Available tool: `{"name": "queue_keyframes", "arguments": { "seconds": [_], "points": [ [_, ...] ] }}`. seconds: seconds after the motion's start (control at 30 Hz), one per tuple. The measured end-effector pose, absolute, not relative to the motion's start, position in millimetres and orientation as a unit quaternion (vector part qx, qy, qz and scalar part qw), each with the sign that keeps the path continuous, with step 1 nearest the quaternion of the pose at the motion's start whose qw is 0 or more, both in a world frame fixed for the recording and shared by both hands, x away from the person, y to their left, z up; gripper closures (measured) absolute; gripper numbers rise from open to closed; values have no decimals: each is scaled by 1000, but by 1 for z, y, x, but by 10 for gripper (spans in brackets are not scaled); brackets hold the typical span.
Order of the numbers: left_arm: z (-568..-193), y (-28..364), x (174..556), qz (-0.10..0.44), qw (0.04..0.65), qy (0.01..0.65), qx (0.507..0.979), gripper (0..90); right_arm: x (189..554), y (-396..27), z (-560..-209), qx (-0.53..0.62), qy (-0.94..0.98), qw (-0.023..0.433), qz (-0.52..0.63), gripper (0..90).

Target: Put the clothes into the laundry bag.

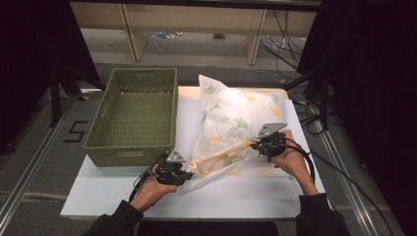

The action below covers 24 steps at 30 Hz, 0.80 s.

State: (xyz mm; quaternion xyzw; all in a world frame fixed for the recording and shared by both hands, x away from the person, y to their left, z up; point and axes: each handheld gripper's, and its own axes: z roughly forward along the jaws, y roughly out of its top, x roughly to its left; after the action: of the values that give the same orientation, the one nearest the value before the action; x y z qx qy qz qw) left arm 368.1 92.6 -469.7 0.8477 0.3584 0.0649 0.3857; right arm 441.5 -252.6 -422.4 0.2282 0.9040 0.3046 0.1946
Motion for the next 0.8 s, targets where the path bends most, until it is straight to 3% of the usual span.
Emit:
{"name": "queue_keyframes", "arguments": {
  "seconds": [0.8],
  "points": [
    [-476, 88, 366, 63, 369, 339, 863, 860, 419, -254, -463, 244, 924, 150, 253, 898]
  ]
}}
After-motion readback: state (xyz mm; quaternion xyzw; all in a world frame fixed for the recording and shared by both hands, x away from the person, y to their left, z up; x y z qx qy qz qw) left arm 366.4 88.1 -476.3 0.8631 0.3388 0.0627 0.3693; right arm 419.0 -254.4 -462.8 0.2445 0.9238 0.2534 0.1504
